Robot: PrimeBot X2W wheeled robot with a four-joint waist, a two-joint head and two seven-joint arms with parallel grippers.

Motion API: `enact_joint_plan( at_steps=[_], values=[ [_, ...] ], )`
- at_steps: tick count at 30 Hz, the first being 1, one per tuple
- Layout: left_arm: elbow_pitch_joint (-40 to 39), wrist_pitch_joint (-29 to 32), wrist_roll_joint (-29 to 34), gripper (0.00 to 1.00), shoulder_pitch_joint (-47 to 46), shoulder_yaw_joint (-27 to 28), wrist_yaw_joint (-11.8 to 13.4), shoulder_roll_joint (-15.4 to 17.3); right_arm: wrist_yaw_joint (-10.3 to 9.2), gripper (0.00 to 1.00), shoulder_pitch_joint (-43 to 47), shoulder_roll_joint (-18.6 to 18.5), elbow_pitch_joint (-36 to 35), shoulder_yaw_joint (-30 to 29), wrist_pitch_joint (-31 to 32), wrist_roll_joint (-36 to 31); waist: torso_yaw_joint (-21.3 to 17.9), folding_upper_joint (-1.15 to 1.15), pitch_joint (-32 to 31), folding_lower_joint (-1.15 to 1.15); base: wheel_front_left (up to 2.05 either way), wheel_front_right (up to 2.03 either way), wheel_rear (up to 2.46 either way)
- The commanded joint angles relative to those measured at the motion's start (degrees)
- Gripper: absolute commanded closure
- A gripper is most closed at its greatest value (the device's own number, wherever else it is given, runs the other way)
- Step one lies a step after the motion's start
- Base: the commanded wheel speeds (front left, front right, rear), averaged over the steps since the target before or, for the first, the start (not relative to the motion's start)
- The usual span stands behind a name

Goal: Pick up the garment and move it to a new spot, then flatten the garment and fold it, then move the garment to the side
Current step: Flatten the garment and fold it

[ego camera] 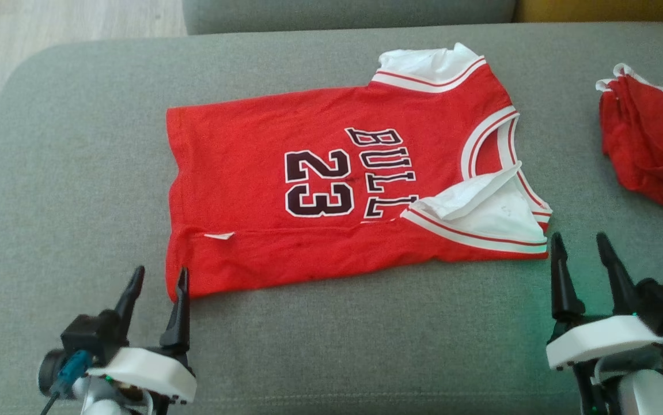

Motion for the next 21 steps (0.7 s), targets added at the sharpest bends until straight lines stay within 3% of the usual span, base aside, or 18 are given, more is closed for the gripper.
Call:
enact_joint_plan(
  at_steps=[1, 21],
  values=[
    [0.0, -0.7, -0.7, 0.00, -2.7, 1.7, -0.6, 0.1, -0.05, 0.00, -2.3, -0.3, -0.5, 1.1, 0.4, 0.3, -0.1, 0.00, 0.6, 0.00, 0.00, 0.00, 0.00],
    [19.5, 2.1, -9.5, 0.00, -13.9, -0.8, -4.1, 0.7, -0.05, 0.00, -13.5, -0.3, 16.5, 0.7, 4.8, 2.2, 0.7, 0.00, 6.8, 0.00, 0.00, 0.00, 0.00]
  ],
)
